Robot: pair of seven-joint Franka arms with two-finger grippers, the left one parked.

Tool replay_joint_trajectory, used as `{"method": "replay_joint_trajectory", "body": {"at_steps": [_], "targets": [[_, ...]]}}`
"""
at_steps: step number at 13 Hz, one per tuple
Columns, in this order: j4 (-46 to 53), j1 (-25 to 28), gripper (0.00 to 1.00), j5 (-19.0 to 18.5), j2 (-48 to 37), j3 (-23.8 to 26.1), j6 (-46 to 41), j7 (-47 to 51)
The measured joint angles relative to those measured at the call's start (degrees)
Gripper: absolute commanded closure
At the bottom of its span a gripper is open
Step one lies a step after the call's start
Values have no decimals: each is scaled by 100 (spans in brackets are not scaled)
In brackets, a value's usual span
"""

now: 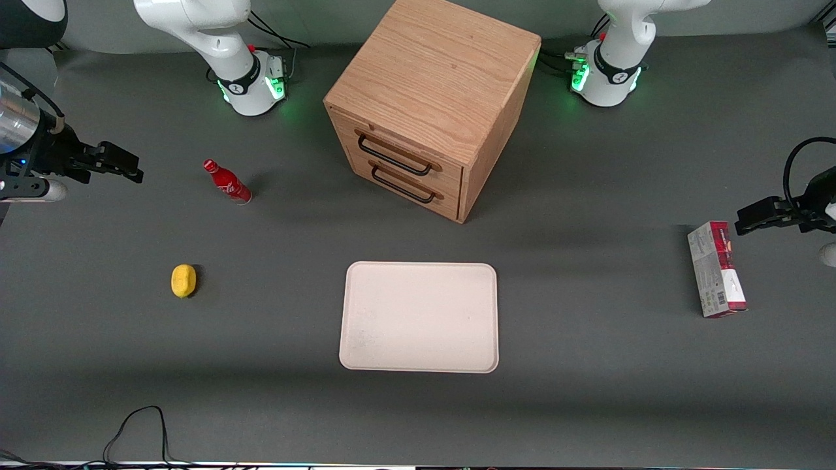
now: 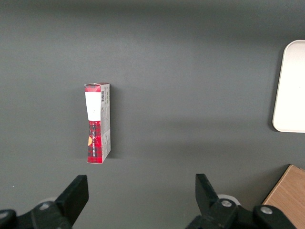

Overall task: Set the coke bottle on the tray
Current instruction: 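Move the open right gripper down over the red Coca-Cola bottle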

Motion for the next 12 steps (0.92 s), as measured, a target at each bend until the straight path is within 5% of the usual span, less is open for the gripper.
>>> {"method": "replay_joint_trajectory", "body": {"at_steps": [7,12], "targets": [[-333,-2,0,2,-59,19,-229,0],[-3058,-4,0,7,-1388,14,1273,0]]}}
